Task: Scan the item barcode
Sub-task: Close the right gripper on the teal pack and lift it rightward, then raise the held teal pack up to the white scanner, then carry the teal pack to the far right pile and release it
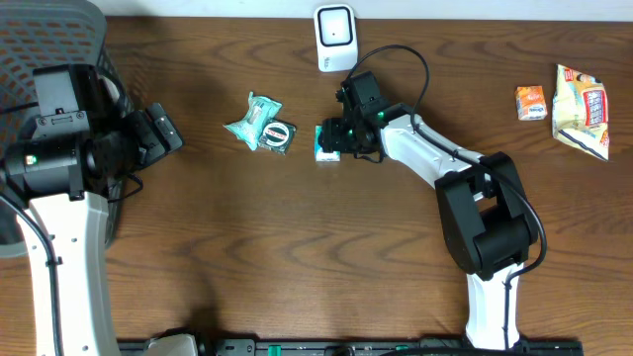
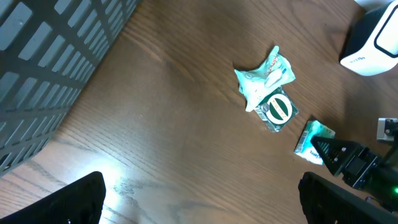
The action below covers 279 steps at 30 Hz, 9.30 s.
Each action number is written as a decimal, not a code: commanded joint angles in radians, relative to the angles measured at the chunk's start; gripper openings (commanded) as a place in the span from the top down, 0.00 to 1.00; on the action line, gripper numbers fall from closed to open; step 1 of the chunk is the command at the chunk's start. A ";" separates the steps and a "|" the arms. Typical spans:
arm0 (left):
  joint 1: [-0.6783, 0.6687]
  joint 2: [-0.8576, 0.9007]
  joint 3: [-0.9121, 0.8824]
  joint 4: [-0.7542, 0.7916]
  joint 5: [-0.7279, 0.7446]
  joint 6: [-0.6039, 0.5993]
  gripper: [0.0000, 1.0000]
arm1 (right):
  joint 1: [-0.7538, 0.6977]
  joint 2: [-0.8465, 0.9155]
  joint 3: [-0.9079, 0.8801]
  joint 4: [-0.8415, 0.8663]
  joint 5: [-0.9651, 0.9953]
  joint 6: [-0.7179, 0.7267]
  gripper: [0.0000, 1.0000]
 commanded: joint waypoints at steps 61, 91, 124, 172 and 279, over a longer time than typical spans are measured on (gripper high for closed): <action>0.004 0.002 0.022 -0.003 0.005 -0.001 0.03 | -0.419 0.031 -0.003 0.020 -1.189 -0.418 0.99; 0.004 0.002 0.022 -0.003 0.005 -0.002 0.02 | -0.410 0.031 -0.003 0.080 -1.319 -0.301 0.99; 0.004 0.002 0.022 -0.003 0.005 -0.002 0.02 | -0.366 0.031 -0.003 0.111 -1.307 -0.300 0.99; 0.004 0.002 0.022 -0.003 0.005 -0.002 0.02 | -0.031 0.065 0.521 -0.067 0.541 -0.638 0.99; 0.004 0.002 0.022 -0.003 0.005 -0.002 0.02 | -0.692 0.072 0.507 -0.386 0.385 -0.697 0.81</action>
